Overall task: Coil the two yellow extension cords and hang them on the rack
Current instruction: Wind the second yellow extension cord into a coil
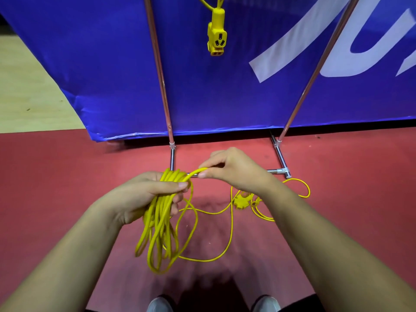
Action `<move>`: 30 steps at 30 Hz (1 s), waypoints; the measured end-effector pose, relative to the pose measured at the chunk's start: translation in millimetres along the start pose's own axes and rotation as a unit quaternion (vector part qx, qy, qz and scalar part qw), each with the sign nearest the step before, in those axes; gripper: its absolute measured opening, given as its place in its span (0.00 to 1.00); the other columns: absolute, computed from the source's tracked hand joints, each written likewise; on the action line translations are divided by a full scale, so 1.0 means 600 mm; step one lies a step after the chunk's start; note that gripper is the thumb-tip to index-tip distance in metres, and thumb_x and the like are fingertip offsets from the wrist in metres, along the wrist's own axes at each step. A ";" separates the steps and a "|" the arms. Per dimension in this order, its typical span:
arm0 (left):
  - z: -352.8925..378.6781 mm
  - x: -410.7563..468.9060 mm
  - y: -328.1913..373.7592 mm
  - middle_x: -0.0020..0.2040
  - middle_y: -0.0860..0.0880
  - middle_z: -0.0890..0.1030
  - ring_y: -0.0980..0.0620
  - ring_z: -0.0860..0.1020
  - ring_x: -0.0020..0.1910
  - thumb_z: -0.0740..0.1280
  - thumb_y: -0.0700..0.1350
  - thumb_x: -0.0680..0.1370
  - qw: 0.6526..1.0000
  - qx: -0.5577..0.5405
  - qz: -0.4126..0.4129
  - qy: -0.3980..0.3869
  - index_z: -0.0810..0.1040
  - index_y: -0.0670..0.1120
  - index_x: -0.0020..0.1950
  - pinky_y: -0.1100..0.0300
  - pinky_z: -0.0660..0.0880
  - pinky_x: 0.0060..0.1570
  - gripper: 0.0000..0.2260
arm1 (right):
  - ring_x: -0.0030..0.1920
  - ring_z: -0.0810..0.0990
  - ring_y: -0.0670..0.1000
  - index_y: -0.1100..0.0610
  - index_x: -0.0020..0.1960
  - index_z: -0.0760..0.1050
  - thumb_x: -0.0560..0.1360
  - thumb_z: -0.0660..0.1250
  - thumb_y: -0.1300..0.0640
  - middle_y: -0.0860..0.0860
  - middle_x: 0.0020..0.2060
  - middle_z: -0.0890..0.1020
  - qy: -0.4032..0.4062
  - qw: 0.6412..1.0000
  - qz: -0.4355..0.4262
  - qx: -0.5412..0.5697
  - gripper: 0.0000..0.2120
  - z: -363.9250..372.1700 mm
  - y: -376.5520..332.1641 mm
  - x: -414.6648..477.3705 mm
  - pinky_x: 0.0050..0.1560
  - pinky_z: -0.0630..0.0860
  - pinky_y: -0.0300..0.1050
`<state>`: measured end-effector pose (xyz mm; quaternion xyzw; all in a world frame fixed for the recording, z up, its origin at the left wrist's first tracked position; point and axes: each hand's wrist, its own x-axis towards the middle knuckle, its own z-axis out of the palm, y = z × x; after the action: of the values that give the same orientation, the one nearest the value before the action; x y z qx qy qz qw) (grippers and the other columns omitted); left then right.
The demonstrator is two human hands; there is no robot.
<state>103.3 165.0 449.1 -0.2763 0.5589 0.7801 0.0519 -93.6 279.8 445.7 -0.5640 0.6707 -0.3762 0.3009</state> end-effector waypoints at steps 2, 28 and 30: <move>0.000 -0.001 0.002 0.29 0.47 0.72 0.48 0.75 0.27 0.77 0.48 0.65 1.000 -0.017 0.017 0.002 0.80 0.41 0.43 0.59 0.74 0.28 0.15 | 0.34 0.72 0.40 0.57 0.51 0.83 0.72 0.74 0.61 0.42 0.34 0.76 0.001 0.999 -0.034 0.003 0.08 0.018 -0.013 0.003 0.37 0.68 0.33; -0.015 0.003 0.042 0.25 0.54 0.67 0.54 0.71 0.26 0.70 0.46 0.68 0.932 -0.304 0.190 0.057 0.73 0.44 0.41 0.62 0.74 0.32 0.09 | 0.35 0.76 0.48 0.55 0.41 0.67 0.77 0.64 0.67 0.51 0.31 0.77 0.094 0.955 0.261 0.105 0.11 0.047 0.225 -0.020 0.36 0.70 0.33; -0.021 -0.001 0.046 0.26 0.54 0.68 0.53 0.73 0.28 0.70 0.46 0.69 0.927 -0.311 0.208 0.037 0.74 0.44 0.42 0.62 0.74 0.34 0.07 | 0.32 0.72 0.48 0.56 0.40 0.70 0.77 0.65 0.65 0.52 0.31 0.75 0.111 0.950 0.269 0.109 0.09 0.045 0.224 -0.020 0.32 0.68 0.35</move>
<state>97.6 143.8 469.5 -0.1852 0.3346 0.8972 -0.2208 -140.2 298.2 317.5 -0.2810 0.7818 -0.4120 0.3744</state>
